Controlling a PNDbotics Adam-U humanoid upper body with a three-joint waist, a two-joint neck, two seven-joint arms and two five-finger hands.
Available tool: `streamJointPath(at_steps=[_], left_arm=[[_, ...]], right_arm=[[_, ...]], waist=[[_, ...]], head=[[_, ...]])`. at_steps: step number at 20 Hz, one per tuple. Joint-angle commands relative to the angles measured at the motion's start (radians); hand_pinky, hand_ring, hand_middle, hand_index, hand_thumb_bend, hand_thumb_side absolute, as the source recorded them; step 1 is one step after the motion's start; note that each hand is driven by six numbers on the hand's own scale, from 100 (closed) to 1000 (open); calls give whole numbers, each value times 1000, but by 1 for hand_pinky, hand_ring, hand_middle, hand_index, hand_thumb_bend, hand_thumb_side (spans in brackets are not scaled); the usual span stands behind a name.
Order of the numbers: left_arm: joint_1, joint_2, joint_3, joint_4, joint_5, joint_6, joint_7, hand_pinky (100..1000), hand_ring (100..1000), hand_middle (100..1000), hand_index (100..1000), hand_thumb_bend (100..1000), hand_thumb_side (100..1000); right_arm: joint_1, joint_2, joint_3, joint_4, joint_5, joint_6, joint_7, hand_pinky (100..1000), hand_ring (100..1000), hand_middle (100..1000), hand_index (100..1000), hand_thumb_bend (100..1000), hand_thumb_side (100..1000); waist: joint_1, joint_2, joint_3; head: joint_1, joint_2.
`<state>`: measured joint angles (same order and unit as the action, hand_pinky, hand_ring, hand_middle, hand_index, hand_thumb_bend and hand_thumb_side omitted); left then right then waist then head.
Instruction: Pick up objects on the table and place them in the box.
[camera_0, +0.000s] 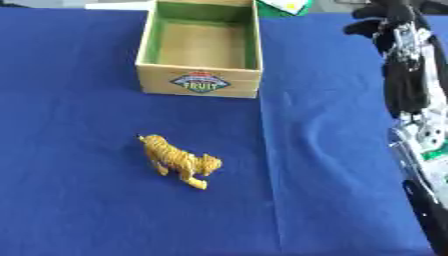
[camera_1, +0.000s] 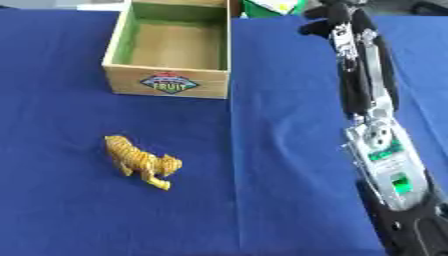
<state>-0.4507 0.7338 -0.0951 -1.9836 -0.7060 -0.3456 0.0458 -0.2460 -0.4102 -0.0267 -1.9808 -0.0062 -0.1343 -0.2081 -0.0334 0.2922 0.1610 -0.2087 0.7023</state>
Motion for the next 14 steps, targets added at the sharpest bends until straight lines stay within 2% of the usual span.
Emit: streamJointPath(at_steps=[1,4,8,11,14], left_arm=[[-23,75,-66,-16,-24,-35,-77,566,614,626,877,100,705],[-48,130,-128,-16,10,-41,-169,578,638,654,892,100,702],[-91,211,-199,-16,63,-6,-251,589,666,677,906,100,718],[-132,226,-247,-16,79,17,-312,600,690,702,922,100,764],[-187,206,-285,-16,81,38,-406,605,701,715,925,100,781]], right_arm=[[-12,-28,1,-19,-6,-2,7,801,649,661,844,100,888],[-16,-31,5,-19,-8,-1,12,801,649,661,844,100,890],[-17,-35,11,-19,-11,0,18,801,649,661,845,100,888],[-18,-37,15,-19,-13,1,23,801,649,661,845,100,888],[-19,-37,17,-19,-16,2,26,802,649,661,845,100,888]], waist=[[5,-11,-2],[9,-8,-6],[15,-7,-9],[18,-8,-12],[19,-10,-15]], head=[[13,-15],[21,-18],[35,-21],[43,-22],[48,-22]])
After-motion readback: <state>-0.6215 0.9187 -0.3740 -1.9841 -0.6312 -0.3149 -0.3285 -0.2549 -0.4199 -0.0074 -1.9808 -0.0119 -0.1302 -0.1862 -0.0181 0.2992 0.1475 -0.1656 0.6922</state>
